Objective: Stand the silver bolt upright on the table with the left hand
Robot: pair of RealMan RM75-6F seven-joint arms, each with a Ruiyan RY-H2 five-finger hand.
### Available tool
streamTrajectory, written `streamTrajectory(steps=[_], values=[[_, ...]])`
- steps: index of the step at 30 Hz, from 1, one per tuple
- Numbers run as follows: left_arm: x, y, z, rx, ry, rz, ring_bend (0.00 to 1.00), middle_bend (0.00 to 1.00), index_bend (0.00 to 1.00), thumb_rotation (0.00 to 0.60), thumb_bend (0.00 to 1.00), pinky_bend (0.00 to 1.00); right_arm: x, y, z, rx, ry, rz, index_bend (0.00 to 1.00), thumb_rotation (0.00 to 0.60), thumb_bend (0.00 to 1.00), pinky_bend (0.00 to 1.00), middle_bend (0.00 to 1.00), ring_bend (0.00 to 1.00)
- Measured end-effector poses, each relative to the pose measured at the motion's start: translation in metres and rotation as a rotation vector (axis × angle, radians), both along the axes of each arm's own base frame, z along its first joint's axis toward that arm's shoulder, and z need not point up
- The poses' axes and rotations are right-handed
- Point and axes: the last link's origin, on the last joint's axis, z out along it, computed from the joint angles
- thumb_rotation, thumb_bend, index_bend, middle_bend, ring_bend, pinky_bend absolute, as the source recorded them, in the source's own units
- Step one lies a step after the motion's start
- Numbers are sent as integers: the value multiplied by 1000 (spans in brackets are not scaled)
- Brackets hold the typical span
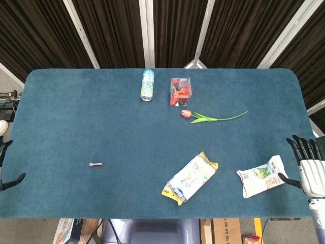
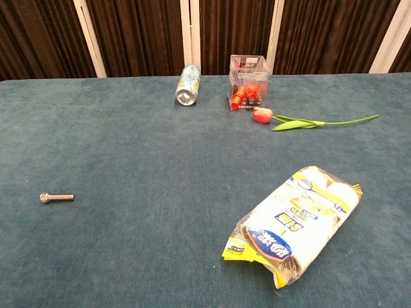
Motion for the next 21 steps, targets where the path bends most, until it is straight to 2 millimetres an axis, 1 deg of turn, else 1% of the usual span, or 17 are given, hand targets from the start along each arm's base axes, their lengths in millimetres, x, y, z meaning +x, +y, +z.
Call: streamTrajectory(steps=[15,21], values=[[1,-1,-1,-5,-3,-12,0,0,148,600,251,0,1,1,1,-2,-1,3,139,600,104,0,96,86],[1,3,-4,-22,-5,-16,0,0,176,600,251,0,0,1,0,4,2,1,139,600,104,0,96,86]])
